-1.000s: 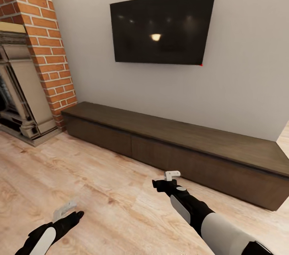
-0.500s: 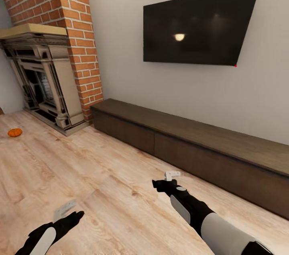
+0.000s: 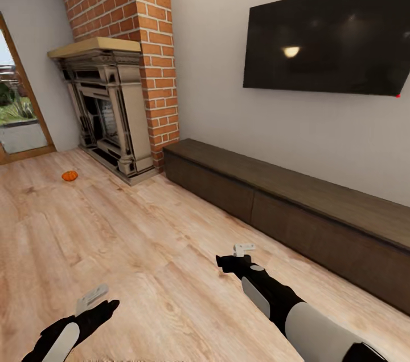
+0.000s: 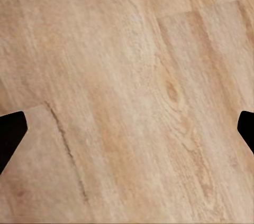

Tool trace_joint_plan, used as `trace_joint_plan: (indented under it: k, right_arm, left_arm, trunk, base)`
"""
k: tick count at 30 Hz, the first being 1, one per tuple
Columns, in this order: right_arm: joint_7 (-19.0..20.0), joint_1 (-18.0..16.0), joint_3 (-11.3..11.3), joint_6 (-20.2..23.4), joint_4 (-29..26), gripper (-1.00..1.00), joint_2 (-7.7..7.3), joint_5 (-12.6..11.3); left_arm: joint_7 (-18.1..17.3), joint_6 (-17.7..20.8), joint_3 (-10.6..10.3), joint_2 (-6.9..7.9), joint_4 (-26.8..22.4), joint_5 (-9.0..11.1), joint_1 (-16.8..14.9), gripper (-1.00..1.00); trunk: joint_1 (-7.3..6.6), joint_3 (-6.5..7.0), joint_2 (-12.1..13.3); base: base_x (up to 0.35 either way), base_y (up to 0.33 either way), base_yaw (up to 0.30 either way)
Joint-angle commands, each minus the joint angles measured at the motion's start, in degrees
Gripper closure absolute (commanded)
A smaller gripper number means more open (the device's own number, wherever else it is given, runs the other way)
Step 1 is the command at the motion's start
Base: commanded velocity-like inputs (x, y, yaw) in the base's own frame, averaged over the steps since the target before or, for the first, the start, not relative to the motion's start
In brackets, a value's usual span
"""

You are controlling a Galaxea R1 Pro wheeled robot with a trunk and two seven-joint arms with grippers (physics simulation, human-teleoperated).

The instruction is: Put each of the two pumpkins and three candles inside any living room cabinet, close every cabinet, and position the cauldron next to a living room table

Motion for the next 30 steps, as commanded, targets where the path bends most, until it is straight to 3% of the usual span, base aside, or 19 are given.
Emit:
trace_joint_plan:
  k: [1, 9, 17, 30]
  right_arm:
    - [-0.53, -0.07, 0.43, 0.17, -0.12, -1.0, -0.06, -0.45]
    - [-0.53, -0.04, 0.43, 0.23, -0.12, -1.0, -0.07, -0.45]
    - [-0.53, -0.03, 0.43, 0.26, -0.12, -1.0, -0.07, -0.45]
    - [-0.53, -0.05, 0.43, 0.2, -0.12, -1.0, -0.15, -0.45]
  left_arm:
    - [0.56, 0.0, -0.19, 0.06, -0.07, 0.6, -0.03, -1.0]
    - [0.5, -0.06, -0.17, 0.06, 2.2, 0.41, -0.03, -1.0]
    - [0.47, -0.08, -0.19, 0.09, 3.08, 0.34, -0.03, -1.0]
    - [0.47, -0.08, -0.19, 0.23, 3.1, 0.34, -0.03, -1.0]
  trunk:
    - [-0.01, -0.06, -0.03]
    - [-0.01, -0.06, -0.03]
    - [-0.01, -0.06, -0.03]
    - [-0.01, -0.06, -0.03]
  base:
    - [0.0, 0.196, 0.288]
    - [0.0, 0.181, 0.288]
    - [0.052, 0.031, 0.288]
    - [0.271, 0.0, 0.262]
